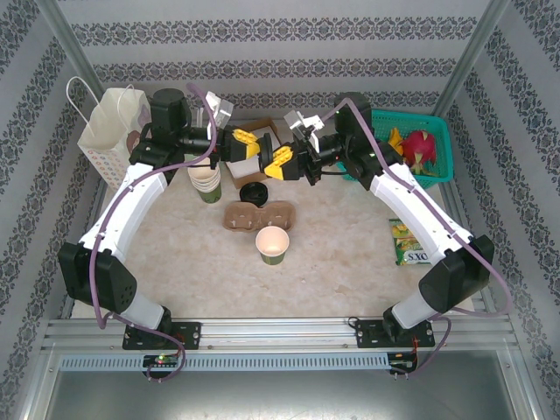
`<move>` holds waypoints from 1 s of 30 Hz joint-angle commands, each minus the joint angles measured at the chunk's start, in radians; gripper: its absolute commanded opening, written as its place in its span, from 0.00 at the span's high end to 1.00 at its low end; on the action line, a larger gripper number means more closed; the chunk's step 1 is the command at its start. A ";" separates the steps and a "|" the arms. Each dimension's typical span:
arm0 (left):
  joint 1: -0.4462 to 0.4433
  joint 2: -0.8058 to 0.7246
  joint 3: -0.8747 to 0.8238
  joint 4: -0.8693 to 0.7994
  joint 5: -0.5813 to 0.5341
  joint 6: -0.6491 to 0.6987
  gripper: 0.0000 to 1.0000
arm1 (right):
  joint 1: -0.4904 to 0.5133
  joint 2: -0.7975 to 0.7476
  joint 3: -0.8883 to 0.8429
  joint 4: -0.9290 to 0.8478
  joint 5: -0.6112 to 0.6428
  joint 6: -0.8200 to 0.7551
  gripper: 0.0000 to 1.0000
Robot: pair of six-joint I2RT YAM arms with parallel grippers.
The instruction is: Pack the takeout coffee
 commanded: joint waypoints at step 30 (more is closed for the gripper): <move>-0.297 -0.149 -0.049 -0.801 -1.175 -0.445 1.00 | -0.131 -0.435 -0.632 0.027 1.215 0.629 0.02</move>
